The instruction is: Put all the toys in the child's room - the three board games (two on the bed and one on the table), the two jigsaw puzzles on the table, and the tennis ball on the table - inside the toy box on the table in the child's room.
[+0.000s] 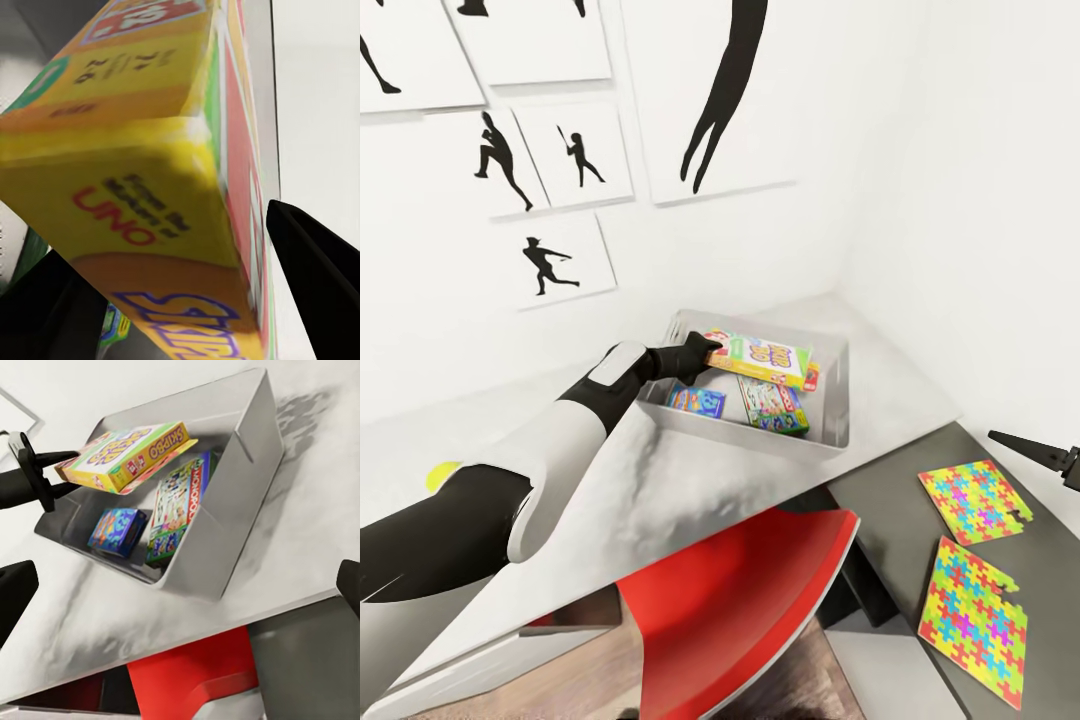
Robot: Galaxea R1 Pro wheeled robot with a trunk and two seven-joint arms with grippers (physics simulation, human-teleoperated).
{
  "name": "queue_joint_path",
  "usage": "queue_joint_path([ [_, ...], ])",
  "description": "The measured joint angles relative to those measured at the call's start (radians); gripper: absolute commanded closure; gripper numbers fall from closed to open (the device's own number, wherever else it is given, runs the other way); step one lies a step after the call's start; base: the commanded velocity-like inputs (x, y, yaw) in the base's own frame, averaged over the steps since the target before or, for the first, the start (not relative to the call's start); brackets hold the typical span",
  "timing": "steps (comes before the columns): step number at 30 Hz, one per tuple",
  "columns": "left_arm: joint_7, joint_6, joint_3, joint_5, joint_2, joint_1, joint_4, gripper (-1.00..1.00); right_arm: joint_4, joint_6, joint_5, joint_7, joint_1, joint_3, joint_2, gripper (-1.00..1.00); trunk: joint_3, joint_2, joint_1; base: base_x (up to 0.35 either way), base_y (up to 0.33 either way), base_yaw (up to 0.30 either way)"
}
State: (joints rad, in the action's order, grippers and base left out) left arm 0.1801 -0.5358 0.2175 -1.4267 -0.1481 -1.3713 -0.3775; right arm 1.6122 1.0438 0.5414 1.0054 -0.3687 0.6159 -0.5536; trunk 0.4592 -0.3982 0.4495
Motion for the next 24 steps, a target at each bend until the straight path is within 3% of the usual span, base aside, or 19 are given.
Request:
queue_joint_path([
  [24, 0.000, 0.000, 0.000, 0.002, 0.003, -0.008, -0.006, 1.00, 0.000, 0.000, 0.002, 0.001, 0.002, 0.005, 0.000, -1.00, 0.038, 0.000, 0.000, 0.000, 0.000, 0.000],
])
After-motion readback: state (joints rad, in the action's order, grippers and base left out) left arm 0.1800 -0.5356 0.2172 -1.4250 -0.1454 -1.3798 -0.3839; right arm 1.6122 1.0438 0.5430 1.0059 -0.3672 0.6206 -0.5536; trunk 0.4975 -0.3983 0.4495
